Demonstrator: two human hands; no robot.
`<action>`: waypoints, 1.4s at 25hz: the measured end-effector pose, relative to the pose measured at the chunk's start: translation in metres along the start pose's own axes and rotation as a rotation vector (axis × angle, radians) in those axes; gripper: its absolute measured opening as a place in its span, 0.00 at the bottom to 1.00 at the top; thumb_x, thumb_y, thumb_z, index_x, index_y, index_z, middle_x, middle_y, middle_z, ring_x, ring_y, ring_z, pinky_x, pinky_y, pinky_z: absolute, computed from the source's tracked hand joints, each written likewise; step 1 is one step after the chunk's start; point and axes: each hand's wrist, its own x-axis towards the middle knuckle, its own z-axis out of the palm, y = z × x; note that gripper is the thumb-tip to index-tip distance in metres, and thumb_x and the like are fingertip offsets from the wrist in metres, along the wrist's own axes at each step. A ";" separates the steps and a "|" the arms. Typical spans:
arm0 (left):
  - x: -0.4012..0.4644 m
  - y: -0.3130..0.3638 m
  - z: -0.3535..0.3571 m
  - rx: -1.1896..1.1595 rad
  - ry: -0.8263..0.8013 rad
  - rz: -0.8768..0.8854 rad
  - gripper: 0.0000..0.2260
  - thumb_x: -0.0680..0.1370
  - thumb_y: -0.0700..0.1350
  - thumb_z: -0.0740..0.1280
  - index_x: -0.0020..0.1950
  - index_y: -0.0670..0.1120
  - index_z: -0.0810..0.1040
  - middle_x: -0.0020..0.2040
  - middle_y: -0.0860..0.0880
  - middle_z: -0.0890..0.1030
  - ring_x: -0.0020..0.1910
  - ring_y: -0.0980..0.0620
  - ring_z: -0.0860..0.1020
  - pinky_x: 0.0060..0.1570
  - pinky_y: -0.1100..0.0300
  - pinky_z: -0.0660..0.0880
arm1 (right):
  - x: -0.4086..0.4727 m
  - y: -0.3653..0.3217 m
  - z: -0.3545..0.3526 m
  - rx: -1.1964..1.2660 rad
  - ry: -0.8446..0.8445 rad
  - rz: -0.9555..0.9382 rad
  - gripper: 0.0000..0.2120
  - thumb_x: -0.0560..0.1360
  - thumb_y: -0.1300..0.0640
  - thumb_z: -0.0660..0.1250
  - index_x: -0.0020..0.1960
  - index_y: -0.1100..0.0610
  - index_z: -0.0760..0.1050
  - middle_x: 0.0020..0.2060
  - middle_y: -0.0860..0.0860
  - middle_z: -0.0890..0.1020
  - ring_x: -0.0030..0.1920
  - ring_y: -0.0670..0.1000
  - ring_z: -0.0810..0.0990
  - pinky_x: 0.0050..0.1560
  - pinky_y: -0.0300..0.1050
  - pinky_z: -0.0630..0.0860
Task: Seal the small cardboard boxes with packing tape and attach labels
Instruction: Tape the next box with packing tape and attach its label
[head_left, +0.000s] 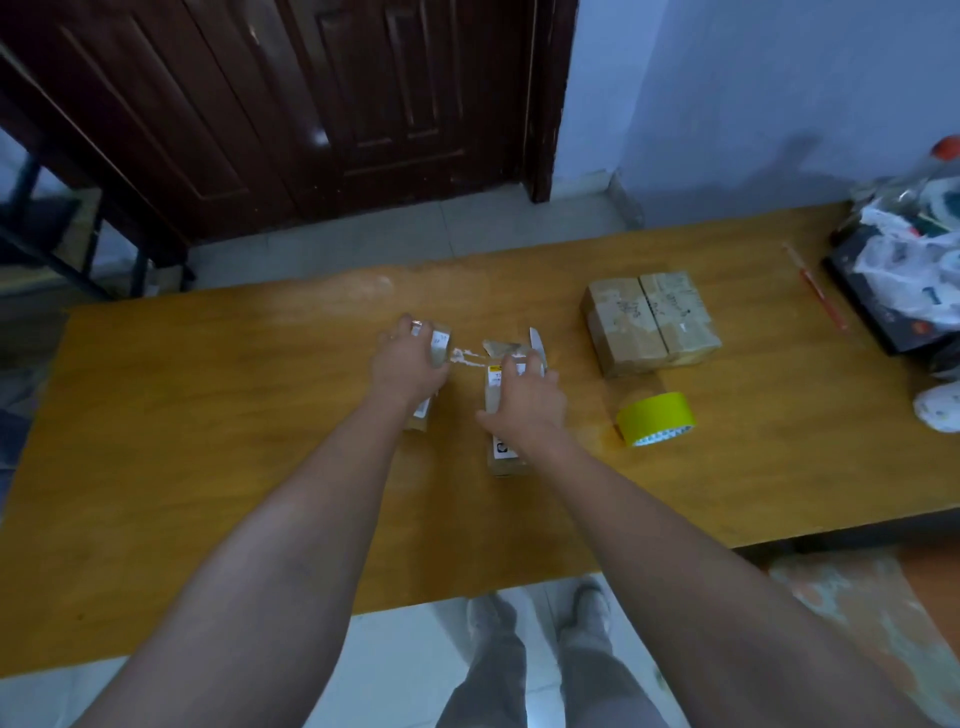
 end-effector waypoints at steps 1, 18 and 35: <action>-0.005 0.000 -0.009 0.006 0.011 -0.014 0.27 0.76 0.56 0.66 0.72 0.48 0.66 0.74 0.44 0.62 0.64 0.36 0.68 0.54 0.49 0.73 | 0.000 0.000 -0.010 -0.001 0.001 -0.006 0.41 0.68 0.37 0.70 0.74 0.52 0.58 0.74 0.55 0.56 0.68 0.61 0.63 0.52 0.51 0.75; -0.134 -0.030 -0.141 0.039 0.038 -0.428 0.29 0.75 0.59 0.67 0.72 0.49 0.66 0.73 0.44 0.63 0.68 0.36 0.67 0.61 0.47 0.70 | -0.052 -0.040 -0.134 -0.005 0.045 -0.279 0.41 0.67 0.35 0.71 0.71 0.54 0.62 0.69 0.57 0.66 0.65 0.61 0.69 0.53 0.50 0.73; -0.218 -0.328 -0.180 0.053 0.130 -0.495 0.28 0.75 0.57 0.67 0.72 0.50 0.66 0.71 0.44 0.65 0.66 0.37 0.68 0.55 0.47 0.73 | -0.131 -0.331 -0.068 -0.073 0.070 -0.302 0.46 0.65 0.30 0.69 0.74 0.53 0.59 0.70 0.57 0.65 0.66 0.61 0.69 0.41 0.47 0.69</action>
